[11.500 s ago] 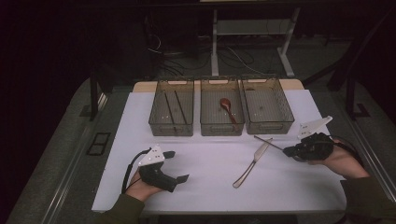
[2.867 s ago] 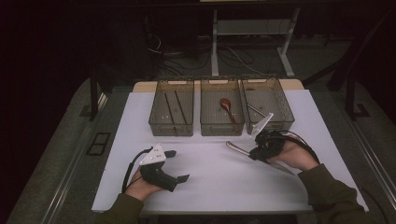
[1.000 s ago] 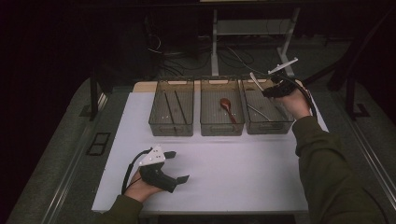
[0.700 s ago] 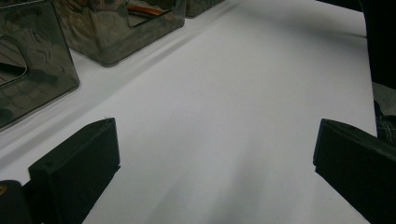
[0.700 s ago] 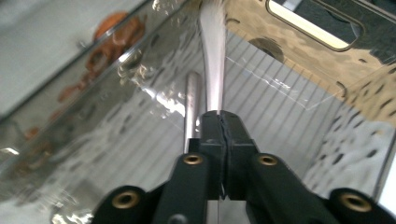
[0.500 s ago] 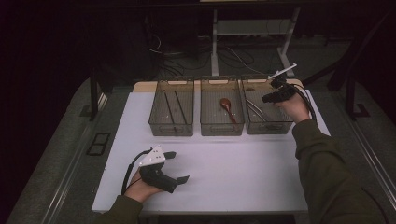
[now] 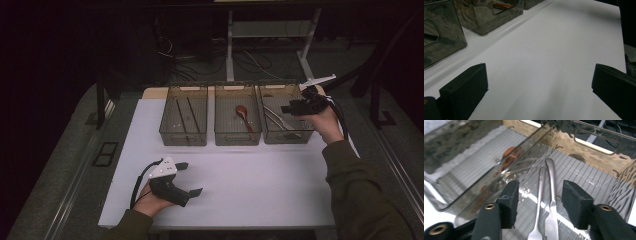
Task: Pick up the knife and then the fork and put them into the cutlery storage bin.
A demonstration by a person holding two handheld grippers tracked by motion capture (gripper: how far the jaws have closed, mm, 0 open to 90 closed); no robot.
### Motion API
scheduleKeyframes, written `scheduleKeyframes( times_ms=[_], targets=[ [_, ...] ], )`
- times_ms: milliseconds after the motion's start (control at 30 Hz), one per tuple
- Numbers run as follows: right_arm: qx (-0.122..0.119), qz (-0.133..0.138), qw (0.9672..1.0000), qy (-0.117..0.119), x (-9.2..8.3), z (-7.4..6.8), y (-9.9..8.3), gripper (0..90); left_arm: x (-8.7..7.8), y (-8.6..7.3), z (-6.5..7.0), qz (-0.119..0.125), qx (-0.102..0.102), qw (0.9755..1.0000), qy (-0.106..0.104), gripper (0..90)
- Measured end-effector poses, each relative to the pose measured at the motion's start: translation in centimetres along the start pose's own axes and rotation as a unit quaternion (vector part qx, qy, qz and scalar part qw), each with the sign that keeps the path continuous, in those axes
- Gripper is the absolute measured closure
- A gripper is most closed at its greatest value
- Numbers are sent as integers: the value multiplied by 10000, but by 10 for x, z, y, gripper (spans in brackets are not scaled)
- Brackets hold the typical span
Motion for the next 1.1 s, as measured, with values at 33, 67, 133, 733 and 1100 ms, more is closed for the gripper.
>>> scheduleKeyframes(
  times_ms=[33, 67, 133, 733, 1100],
  targets=[
    [-29, 32, 10000, 15, -3, -2, -1, 428, 0, 0, 0, 3, -4, 10000, 0, 0],
    [-36, 71, 10000, 32, -5, -4, -2, 413, 0, 0, 0, 2, -5, 10000, 3, 0],
    [-68, 172, 9998, 72, -11, -9, -3, 385, 0, 0, 0, 3, -6, 10000, 3, 0],
    [-262, 657, 9967, 398, -44, -58, -37, 267, 0, 1, 0, 16, -18, 10000, 5, 0],
    [-392, 751, 9952, 481, -46, -81, -65, 189, 0, 1, 0, 20, -7, 10000, -1, 0]
  ],
)
Point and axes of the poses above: each handheld gripper's, and its own axes: x roughly forward along the jaws, y roughly out of its top, z roughly to its right, the point moved 8 cm from there along x, roughly forward along the jaws, and after that the axes turned 5 degrees about y, right-handed, at the moved point
